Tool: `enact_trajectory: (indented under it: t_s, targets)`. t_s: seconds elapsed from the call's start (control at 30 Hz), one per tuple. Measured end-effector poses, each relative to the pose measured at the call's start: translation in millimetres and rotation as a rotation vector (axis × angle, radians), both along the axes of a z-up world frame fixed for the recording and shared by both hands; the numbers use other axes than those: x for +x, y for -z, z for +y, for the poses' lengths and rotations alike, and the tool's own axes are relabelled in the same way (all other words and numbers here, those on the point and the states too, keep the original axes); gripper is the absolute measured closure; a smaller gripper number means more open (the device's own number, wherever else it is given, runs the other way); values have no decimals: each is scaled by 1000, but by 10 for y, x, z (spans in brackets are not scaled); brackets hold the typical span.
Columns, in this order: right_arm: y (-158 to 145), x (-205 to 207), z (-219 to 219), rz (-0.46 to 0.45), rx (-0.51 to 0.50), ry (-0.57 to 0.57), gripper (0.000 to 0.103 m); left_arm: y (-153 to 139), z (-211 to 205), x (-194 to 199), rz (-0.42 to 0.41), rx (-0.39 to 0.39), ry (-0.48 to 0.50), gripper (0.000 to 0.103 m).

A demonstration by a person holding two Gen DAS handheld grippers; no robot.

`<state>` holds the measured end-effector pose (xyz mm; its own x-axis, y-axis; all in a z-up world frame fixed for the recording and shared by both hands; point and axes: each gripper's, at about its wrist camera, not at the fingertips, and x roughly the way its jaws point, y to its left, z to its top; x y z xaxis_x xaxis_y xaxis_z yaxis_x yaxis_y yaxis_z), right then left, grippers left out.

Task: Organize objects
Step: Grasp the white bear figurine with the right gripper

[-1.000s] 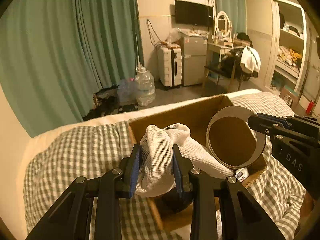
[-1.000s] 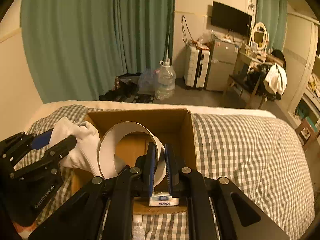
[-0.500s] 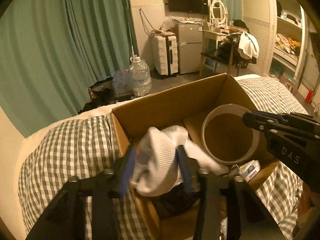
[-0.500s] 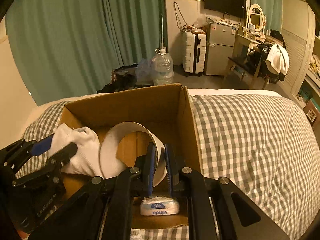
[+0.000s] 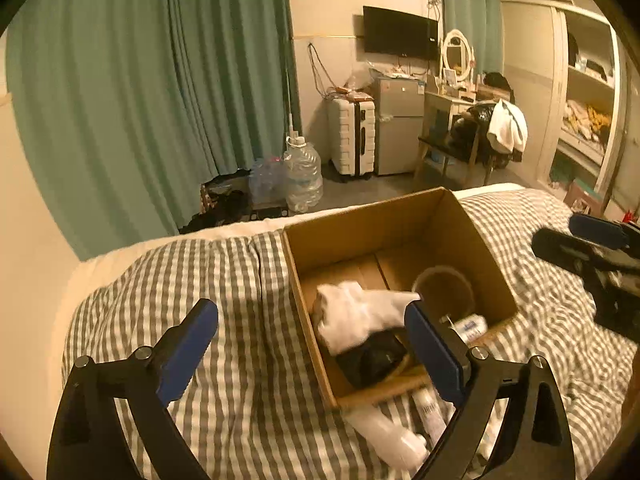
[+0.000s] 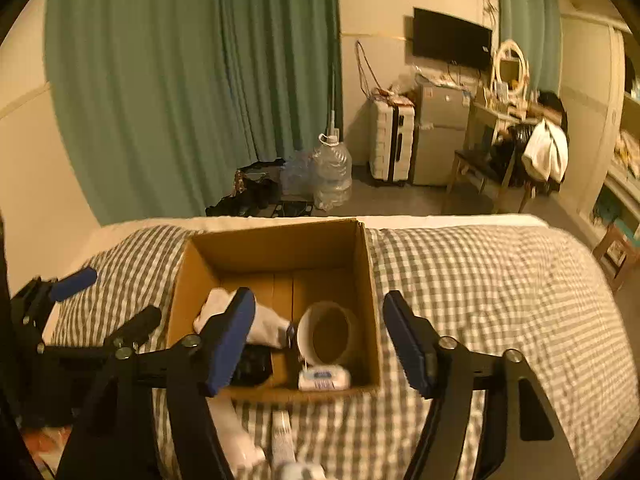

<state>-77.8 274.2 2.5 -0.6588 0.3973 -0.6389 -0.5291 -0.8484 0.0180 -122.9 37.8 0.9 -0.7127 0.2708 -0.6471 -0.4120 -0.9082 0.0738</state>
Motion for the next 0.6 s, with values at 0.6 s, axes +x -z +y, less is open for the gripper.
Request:
enact_trajectory:
  t_s: [0.6]
  targets:
    - [1395, 707, -505, -361, -105, -106, 25, 879, 30, 492, -187, 21, -25, 3]
